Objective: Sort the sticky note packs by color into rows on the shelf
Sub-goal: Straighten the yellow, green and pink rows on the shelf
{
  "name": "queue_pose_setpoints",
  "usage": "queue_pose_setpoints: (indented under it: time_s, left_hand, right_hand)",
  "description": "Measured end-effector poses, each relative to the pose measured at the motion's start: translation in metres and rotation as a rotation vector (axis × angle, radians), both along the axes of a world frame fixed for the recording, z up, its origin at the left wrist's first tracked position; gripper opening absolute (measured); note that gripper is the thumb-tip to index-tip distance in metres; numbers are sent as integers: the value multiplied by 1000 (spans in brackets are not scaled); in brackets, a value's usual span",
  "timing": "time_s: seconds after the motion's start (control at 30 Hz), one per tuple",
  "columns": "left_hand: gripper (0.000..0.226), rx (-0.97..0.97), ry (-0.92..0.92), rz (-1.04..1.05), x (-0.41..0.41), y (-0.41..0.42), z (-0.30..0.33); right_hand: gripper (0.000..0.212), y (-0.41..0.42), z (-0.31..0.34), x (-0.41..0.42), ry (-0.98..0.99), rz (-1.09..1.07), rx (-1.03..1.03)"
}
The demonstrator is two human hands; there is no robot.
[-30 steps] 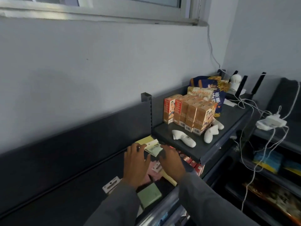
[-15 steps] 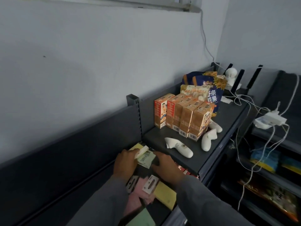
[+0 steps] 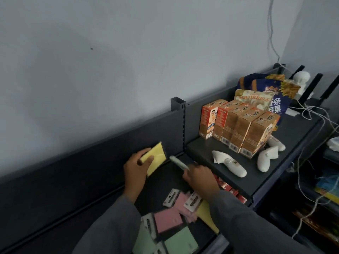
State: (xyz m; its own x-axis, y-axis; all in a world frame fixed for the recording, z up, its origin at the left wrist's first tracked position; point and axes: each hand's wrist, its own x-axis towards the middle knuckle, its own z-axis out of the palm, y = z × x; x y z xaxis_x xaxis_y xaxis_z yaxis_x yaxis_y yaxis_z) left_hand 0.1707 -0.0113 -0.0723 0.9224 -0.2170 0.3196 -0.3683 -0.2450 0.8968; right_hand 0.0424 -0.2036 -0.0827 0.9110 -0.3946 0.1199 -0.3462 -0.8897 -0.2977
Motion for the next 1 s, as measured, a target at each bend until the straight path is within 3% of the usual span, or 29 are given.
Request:
queue_pose_setpoints:
  time_s: [0.07, 0.17, 0.23, 0.3, 0.4, 0.5, 0.7, 1.0]
  left_hand:
    - [43, -55, 55, 27, -7, 14, 1]
    - [56, -74, 79, 69, -19, 35, 3]
    - [54, -36, 71, 84, -31, 52, 7]
    - [48, 26, 39, 83, -40, 71, 7]
    - [37, 49, 71, 128, -61, 106, 11]
    - [32, -30, 120, 188, -87, 144, 15]
    - [44, -37, 155, 356, -150, 238, 26]
    - [35, -229, 217, 553, -233, 370, 43]
  right_hand:
    - [24, 2, 9, -1, -150, -118, 222]
    - [22, 16, 18, 2, -418, -152, 822]
    - [32, 35, 26, 3, -483, -73, 1189]
    - [47, 53, 34, 1, -485, 5, 1353]
    - [65, 82, 40, -2, -415, 145, 1500]
    - [69, 120, 40, -6, -313, 258, 1610]
    - [24, 231, 30, -24, -197, 267, 1707]
    - [28, 379, 35, -56, -68, 374, 1787]
